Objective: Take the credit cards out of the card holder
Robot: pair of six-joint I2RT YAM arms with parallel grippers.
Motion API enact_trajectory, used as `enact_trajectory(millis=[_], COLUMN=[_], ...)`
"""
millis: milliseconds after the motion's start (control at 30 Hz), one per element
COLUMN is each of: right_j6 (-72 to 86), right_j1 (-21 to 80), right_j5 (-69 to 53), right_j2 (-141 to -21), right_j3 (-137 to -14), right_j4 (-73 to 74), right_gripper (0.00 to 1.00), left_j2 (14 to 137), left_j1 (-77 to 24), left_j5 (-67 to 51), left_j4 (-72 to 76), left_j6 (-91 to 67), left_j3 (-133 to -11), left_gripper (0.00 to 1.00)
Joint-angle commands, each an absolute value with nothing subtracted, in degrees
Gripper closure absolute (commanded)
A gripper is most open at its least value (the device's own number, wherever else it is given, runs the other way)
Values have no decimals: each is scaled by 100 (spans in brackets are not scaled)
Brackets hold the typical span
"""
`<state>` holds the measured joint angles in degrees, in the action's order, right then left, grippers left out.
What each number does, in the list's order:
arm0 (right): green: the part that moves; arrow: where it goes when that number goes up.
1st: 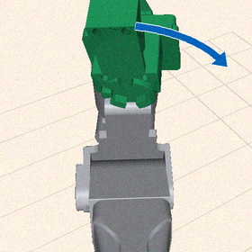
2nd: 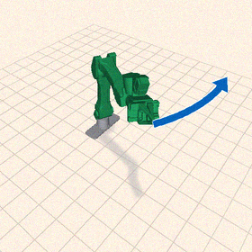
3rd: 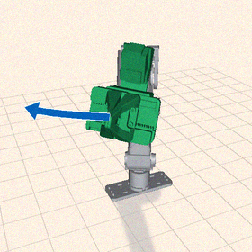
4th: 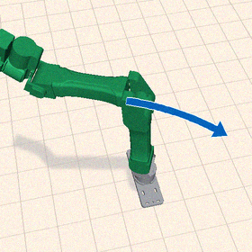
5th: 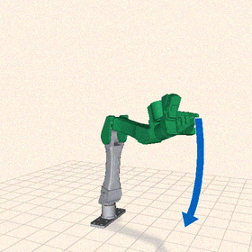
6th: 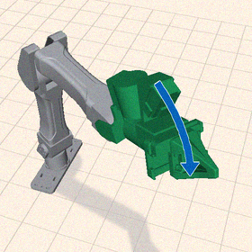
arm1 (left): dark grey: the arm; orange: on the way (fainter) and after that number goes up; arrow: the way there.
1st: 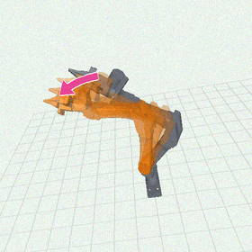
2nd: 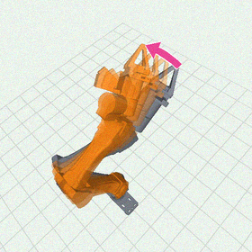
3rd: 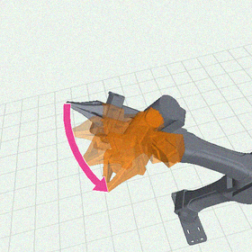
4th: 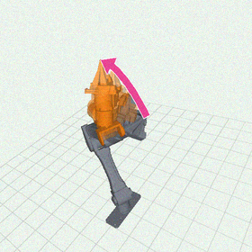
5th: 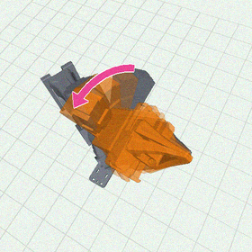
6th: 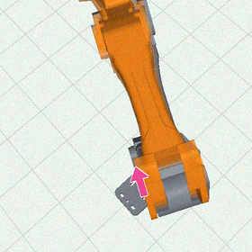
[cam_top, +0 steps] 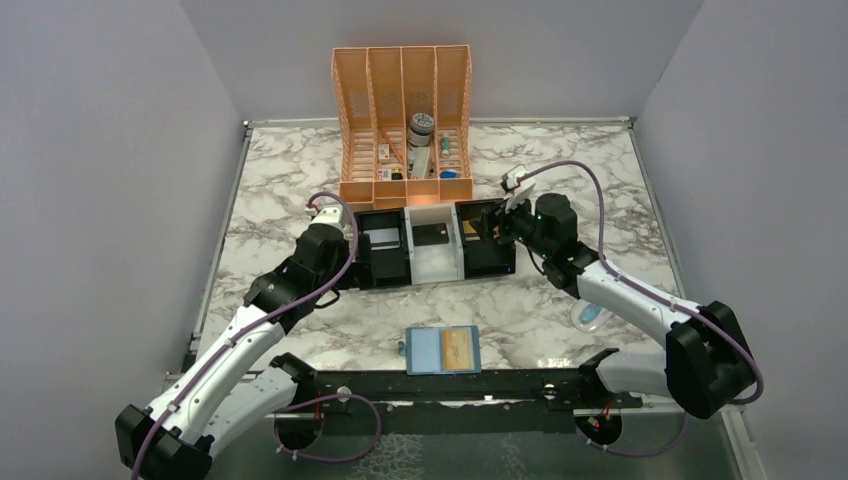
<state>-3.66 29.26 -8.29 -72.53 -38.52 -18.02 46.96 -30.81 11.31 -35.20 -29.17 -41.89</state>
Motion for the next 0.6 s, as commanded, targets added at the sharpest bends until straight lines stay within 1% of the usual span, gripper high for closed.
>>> enact_trajectory(millis=[0,33,67,167,333,500,533,567], right_j6=[1665,1862,2045,2604,3460,4069,4112,4167], right_j1=[2944,2944,2938,2935,2936,2936,2936,2933], right_j5=[-1015,-1250,-1469,-1899,-2171,-2911,-3071,-3199], right_j2=[-7128,-7128,-7117,-7013,-6430,-5866,-5772,-5704], right_j3=[-3859,-3766,-3659,-3122,-2211,-1492,-1379,-1293], right_j4=[-801,-766,-774,-1173,-2026,-2953,-3031,-3013], right_gripper=[21,10,5,4,3,2,3,7], left_j2=[4464,4394,4332,4148,3902,3619,3613,3605], left_j1=[-3059,-3060,-3058,-3059,-3051,-3051,-3051,-3050], left_j5=[816,801,792,800,767,362,256,134], left_j4=[-3389,-3379,-3369,-3315,-3282,-2961,-2927,-2888], left_j6=[-2803,-2803,-2796,-2765,-2837,-2791,-2782,-2782], left_j3=[-4109,-4098,-4089,-4058,-4022,-3776,-3779,-3765], left_gripper=[1,1,1,1,1,1,1,1])
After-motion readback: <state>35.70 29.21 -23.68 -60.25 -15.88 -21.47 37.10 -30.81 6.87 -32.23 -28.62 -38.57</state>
